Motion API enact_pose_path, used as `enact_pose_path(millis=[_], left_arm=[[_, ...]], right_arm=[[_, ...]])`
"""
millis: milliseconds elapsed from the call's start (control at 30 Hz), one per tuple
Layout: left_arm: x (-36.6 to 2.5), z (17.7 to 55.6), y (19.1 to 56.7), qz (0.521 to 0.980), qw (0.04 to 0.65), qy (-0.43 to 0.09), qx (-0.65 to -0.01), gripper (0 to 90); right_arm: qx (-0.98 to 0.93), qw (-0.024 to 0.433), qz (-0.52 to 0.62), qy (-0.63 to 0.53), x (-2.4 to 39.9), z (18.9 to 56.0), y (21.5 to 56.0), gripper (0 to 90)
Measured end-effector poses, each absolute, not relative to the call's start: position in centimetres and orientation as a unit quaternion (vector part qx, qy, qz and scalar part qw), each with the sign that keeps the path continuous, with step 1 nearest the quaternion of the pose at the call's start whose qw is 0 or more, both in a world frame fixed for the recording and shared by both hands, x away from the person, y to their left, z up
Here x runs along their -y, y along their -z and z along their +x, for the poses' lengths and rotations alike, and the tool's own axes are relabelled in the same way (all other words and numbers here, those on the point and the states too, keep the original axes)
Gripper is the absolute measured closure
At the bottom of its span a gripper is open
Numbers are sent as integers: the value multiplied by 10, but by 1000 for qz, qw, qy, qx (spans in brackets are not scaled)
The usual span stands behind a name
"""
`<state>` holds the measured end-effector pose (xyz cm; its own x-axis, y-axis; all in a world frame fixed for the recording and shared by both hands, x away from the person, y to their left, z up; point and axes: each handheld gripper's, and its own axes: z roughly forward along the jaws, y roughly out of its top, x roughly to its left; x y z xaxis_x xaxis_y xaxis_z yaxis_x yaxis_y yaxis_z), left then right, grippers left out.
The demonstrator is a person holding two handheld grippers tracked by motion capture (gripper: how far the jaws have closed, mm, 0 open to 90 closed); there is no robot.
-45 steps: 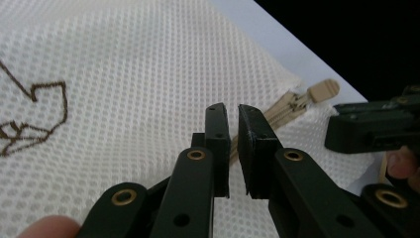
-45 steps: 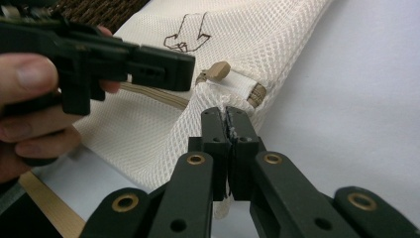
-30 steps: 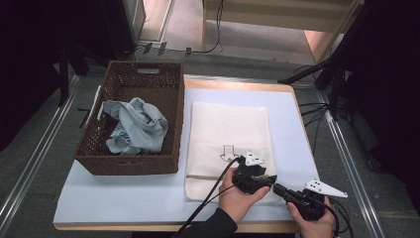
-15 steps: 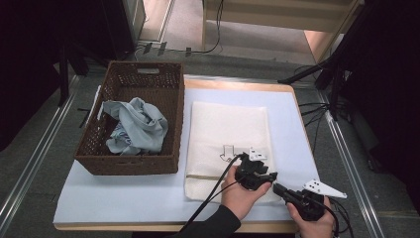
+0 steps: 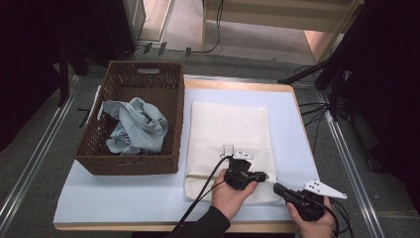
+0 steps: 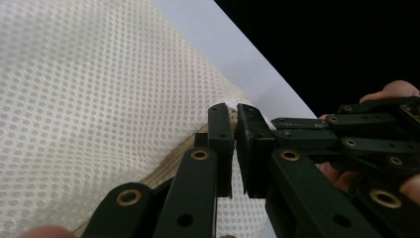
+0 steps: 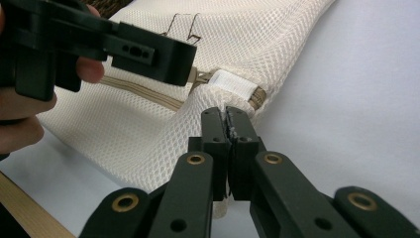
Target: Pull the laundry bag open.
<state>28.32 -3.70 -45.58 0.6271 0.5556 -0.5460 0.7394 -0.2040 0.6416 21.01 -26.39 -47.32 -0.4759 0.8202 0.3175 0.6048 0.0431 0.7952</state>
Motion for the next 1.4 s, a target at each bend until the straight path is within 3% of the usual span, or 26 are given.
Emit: enact_pose_path(millis=[300,333,400,433,467,567,633,667,900,1200,1400], left_arm=[[31,285,460,758,488,119,-417,876],[30,284,461,755,491,119,-419,876],[28,284,463,752,500,117,-414,876],[28,284,463,752,500,117,-414,876],[27,284,463,750,504,120,-412,876],[24,284,464,748,509,120,-409,876],[24,284,464,750,509,117,-406,876],[23,284,464,750,509,117,-405,876],[21,284,469,748,511,123,-406,876],[20,280,468,752,502,102,-415,877],[15,279,469,733,508,126,-435,878]], right_arm=[[-711,111,501,-480,265,211,472,860],[-713,112,500,-479,264,211,472,827],[-707,111,502,-487,263,215,471,680],[-707,111,502,-487,263,215,471,680],[-704,99,512,-482,263,222,472,557],[-699,74,521,-485,263,230,477,533],[-689,41,525,-499,266,236,481,555],[-678,15,523,-516,267,239,483,636],[-677,22,513,-527,265,236,479,847],[-698,70,499,-509,256,230,474,868],[-704,81,493,-505,253,228,471,869]])
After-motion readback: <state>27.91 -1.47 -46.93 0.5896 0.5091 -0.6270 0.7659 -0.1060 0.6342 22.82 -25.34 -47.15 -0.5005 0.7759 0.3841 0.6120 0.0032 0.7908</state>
